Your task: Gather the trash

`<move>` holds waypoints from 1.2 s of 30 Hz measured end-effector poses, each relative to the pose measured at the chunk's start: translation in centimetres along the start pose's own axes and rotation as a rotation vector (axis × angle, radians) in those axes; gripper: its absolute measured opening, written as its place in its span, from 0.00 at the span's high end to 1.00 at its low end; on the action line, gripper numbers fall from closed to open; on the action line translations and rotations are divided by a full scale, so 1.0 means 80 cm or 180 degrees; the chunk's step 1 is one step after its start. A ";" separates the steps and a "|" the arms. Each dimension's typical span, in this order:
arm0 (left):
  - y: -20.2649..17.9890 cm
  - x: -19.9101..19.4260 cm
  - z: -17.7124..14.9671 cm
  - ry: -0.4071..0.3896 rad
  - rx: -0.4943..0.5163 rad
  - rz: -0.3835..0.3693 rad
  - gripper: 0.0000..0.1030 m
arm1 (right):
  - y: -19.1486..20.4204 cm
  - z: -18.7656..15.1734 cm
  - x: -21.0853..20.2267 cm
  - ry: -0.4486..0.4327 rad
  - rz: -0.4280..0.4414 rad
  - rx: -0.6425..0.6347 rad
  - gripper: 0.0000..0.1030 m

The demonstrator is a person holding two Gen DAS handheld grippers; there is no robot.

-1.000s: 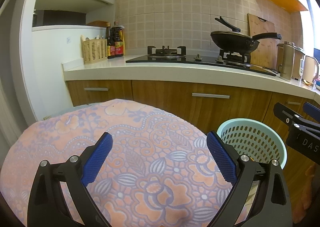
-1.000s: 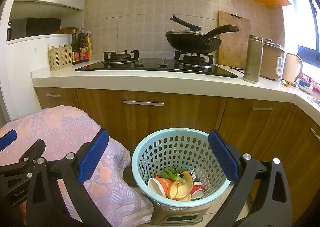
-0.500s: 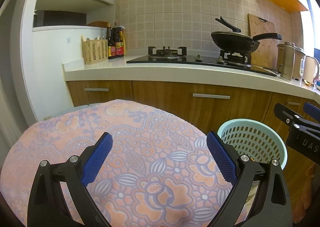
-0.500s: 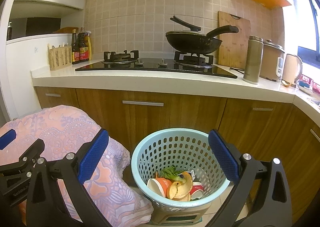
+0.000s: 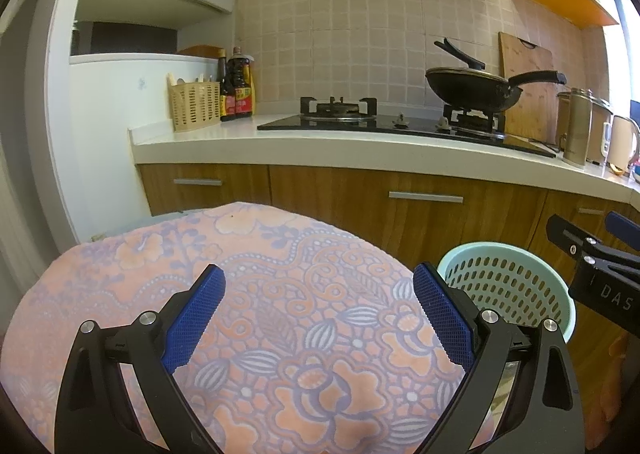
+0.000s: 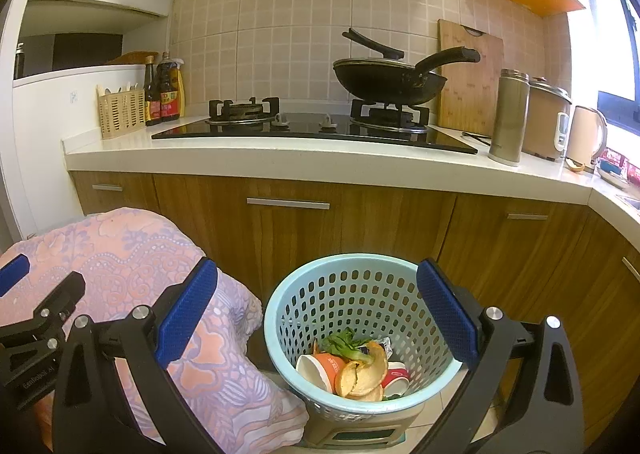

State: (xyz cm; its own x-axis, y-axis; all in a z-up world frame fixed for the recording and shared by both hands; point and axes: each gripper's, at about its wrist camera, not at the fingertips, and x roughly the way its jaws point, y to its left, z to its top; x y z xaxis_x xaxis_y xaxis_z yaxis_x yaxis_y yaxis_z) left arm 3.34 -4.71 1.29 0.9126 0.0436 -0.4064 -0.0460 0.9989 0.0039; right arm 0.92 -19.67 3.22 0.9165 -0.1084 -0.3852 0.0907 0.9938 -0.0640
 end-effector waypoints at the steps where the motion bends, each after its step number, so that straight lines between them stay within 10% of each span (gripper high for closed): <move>1: 0.000 0.000 0.000 0.0006 -0.0012 -0.0010 0.11 | 0.000 0.000 0.000 0.0000 -0.0002 0.0001 0.08; 36: 0.003 -0.011 0.001 -0.0117 -0.0059 -0.0037 0.07 | 0.004 0.003 0.005 -0.0007 0.0041 -0.0034 0.08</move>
State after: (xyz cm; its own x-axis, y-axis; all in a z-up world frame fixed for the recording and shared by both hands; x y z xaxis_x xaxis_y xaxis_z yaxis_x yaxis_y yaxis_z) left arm 2.55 -4.47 1.73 0.9275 0.0329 -0.3725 -0.0426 0.9989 -0.0176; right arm 1.39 -19.37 3.26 0.9184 -0.0957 -0.3839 0.0748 0.9948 -0.0689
